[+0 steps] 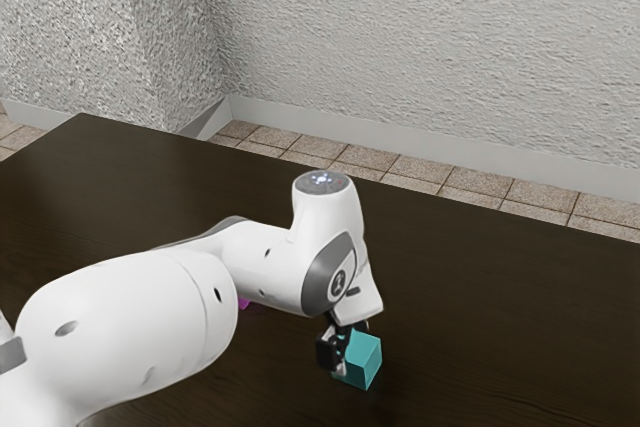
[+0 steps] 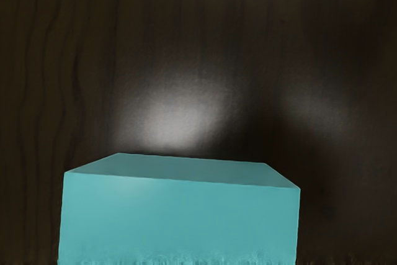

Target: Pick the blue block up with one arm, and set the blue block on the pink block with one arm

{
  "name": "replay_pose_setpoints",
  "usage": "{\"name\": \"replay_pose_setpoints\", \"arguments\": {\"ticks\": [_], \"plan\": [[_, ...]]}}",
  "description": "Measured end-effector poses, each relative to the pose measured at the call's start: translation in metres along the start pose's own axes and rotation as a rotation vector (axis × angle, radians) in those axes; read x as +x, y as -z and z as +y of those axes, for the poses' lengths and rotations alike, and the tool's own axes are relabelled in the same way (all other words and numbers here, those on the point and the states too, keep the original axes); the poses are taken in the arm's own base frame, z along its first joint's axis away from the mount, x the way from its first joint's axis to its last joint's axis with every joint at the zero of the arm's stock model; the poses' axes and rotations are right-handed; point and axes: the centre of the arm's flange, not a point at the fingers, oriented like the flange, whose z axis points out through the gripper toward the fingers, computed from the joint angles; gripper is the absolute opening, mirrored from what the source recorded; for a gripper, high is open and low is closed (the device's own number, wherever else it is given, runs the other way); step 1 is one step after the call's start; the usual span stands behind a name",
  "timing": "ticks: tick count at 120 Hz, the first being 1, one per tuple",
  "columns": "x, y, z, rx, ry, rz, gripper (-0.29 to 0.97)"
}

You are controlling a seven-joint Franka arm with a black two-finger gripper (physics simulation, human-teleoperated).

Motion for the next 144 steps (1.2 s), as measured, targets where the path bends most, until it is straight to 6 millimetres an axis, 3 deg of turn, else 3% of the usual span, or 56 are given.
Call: {"name": "replay_pose_setpoints", "arguments": {"ticks": [23,55,111,144], "plan": [[-0.007,-0.004,-0.006,0.020,-0.019,-0.011,0.68],[0.012,-0.014,-0.006,0.032,-0.063,0.006,0.68],[0.006,-0.027,-0.005,0.025,-0.074,0.002,0.67],[0.005,-0.030,-0.004,0.024,-0.072,0.008,0.45]]}}
